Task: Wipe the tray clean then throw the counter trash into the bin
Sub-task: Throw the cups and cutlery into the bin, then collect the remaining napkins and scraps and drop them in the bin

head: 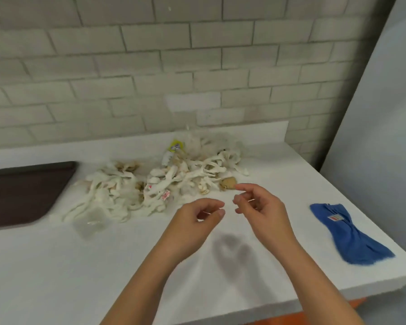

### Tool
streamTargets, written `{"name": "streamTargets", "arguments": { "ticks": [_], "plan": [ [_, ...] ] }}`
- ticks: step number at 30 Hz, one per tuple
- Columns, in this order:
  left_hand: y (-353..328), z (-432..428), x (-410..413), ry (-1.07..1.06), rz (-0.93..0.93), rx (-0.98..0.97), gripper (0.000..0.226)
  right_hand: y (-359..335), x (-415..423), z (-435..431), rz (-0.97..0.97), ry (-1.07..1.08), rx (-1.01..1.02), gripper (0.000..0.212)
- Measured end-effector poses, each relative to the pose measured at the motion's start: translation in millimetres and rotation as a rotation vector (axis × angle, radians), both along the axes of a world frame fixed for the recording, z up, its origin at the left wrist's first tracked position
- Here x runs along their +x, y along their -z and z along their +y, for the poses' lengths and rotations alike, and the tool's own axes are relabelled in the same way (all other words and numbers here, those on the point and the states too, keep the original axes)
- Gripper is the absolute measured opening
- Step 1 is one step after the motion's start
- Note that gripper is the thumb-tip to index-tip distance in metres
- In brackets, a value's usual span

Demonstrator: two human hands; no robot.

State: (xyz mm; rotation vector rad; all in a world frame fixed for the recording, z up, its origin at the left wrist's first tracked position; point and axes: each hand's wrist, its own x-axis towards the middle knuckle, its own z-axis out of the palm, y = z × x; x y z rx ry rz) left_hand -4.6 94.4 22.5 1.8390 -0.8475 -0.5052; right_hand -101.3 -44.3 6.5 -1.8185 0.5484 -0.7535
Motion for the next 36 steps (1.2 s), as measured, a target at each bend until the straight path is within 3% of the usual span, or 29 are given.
{"name": "streamTargets", "arguments": {
  "ticks": [6,14,18,23,26,29,32,36],
  "plan": [
    [-14.7,56.4,119.1,-0.154,0.028,-0.013,0.008,-14.9,125.2,21.5,0.039,-0.056,-0.064,0.02],
    [28.1,121.7,277.0,-0.402,-0.102,0.166,0.005,21.8,244.6,55.8,0.249,-0.112,-0.219,0.023],
    [56.8,125.8,330.2,-0.521,-0.249,0.321,0.037,45.4,282.2,82.0,0.383,-0.194,-0.394,0.037],
    [81.1,113.3,365.7,-0.344,-0.389,0.463,0.073,69.5,317.3,111.9,0.694,-0.405,-0.699,0.079],
    [91.4,101.6,378.0,-0.2,-0.408,0.591,0.077,89.0,329.0,112.3,0.84,-0.386,-0.891,0.064],
    [100.5,93.1,384.5,-0.149,-0.415,0.642,0.065,100.5,331.8,105.3,0.767,-0.347,-0.857,0.036],
    [107.1,88.3,387.9,-0.151,-0.515,0.688,0.046,102.7,333.1,95.4,0.642,-0.32,-0.734,0.038],
    [109.0,81.3,393.3,-0.196,-0.581,0.646,0.039,91.5,334.5,85.2,0.508,-0.254,-0.565,0.038]
  ]
}}
